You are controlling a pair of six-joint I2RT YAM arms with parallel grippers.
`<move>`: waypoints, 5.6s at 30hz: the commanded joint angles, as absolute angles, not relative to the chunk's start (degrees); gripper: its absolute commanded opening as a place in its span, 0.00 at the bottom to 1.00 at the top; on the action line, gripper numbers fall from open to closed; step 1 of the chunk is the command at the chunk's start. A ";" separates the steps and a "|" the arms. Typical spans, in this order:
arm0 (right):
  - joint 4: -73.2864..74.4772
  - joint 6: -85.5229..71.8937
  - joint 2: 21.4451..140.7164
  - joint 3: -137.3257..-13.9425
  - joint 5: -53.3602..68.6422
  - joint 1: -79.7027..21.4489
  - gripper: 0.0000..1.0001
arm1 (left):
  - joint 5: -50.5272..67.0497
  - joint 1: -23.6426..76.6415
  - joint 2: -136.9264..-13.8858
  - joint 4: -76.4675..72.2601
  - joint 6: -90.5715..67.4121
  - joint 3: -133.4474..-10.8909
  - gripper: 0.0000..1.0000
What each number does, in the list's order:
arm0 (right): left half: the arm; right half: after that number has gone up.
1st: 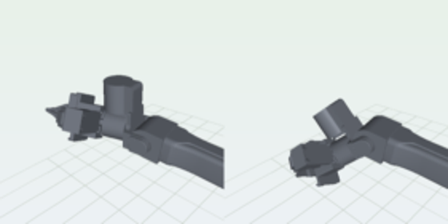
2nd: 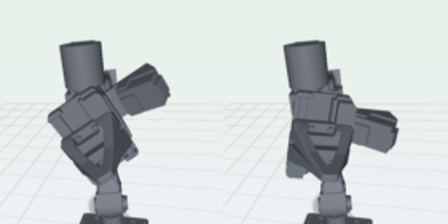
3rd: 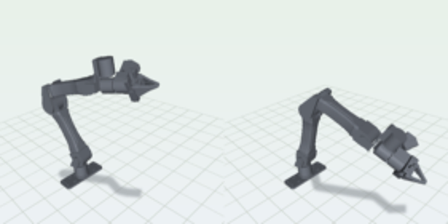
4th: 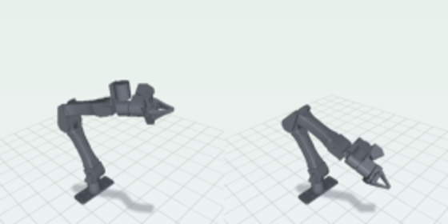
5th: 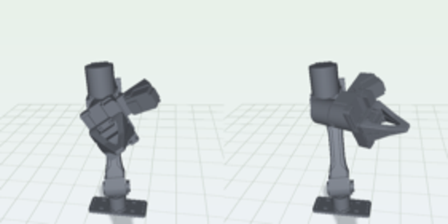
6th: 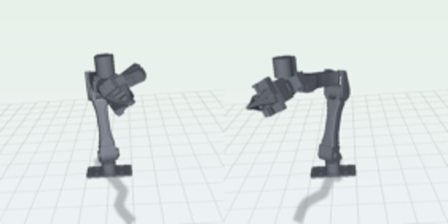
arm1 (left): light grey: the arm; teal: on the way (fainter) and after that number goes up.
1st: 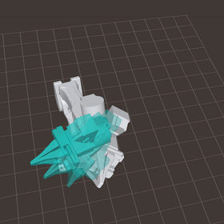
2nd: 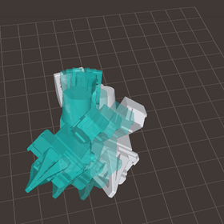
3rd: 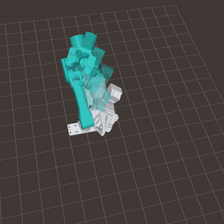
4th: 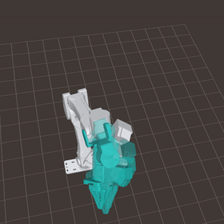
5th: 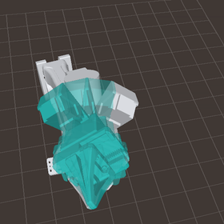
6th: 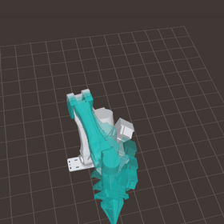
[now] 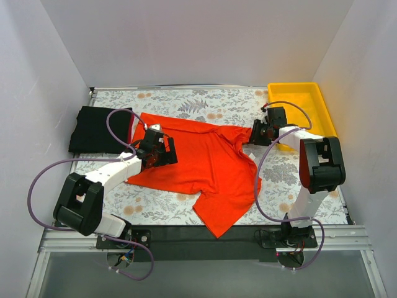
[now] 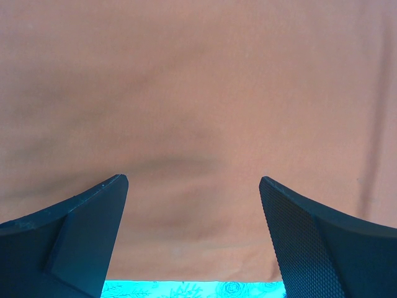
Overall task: Fold and stack the t-shirts
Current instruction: Flatten the tshirt out
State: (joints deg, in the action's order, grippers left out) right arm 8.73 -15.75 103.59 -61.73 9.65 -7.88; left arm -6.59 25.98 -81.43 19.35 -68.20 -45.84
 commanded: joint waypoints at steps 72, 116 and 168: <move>23.47 6.15 116.98 -94.39 -17.57 -7.38 0.08 | -11.69 14.24 -91.94 32.34 -78.04 -45.02 0.58; 24.87 -16.52 86.40 -47.57 8.97 -16.96 0.42 | -11.16 10.02 -97.20 27.07 -75.58 -65.12 0.82; 23.64 -5.98 105.20 -74.00 2.72 -58.09 0.29 | -12.66 7.03 -68.29 40.25 -72.16 -61.61 0.83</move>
State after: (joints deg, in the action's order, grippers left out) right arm 24.64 -8.40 103.53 -70.50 3.79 -57.52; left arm -12.38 7.20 -70.94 37.06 -73.89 -59.96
